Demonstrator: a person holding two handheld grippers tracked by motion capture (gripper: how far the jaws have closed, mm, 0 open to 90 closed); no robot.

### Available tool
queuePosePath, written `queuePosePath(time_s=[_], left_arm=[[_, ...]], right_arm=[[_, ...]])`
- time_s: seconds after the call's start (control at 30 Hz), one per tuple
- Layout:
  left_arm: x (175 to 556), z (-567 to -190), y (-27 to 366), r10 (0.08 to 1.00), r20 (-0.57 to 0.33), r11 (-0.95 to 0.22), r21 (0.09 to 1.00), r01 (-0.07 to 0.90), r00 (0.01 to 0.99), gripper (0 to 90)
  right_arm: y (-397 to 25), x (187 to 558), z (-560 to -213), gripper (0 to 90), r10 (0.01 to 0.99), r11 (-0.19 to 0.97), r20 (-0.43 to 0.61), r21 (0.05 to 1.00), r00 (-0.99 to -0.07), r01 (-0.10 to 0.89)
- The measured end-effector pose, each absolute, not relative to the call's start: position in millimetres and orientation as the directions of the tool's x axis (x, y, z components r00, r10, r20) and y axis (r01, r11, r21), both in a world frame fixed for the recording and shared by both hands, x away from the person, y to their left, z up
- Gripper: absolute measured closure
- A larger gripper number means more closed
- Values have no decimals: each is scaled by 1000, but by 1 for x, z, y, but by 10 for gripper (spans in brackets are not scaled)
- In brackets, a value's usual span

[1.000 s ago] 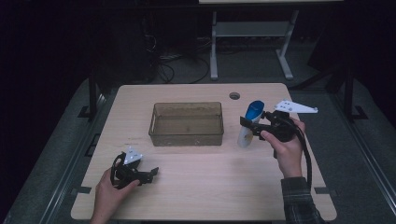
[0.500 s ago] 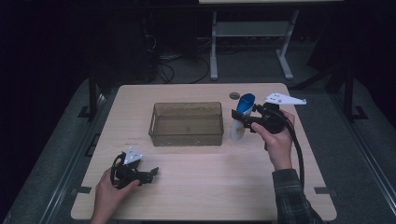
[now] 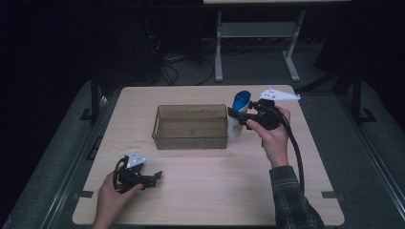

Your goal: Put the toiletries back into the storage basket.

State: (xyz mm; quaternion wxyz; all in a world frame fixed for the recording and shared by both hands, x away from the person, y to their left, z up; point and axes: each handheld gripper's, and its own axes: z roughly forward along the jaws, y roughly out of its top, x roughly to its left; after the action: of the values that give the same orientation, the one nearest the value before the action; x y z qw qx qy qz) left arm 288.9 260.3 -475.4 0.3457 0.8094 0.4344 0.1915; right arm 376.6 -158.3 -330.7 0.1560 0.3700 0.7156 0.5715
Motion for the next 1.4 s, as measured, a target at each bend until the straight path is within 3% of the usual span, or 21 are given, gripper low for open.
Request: queuePosePath(time_s=[0.77, 1.4], left_arm=[[289, -476, 260, 833, 10, -386, 727, 568, 553, 126], [288, -475, 260, 830, 12, -391, 725, 567, 557, 126]], right_arm=[[-121, 407, -334, 337, 686, 118, 194, 921, -701, 371], [-113, 414, -352, 337, 687, 149, 199, 902, -698, 404]])
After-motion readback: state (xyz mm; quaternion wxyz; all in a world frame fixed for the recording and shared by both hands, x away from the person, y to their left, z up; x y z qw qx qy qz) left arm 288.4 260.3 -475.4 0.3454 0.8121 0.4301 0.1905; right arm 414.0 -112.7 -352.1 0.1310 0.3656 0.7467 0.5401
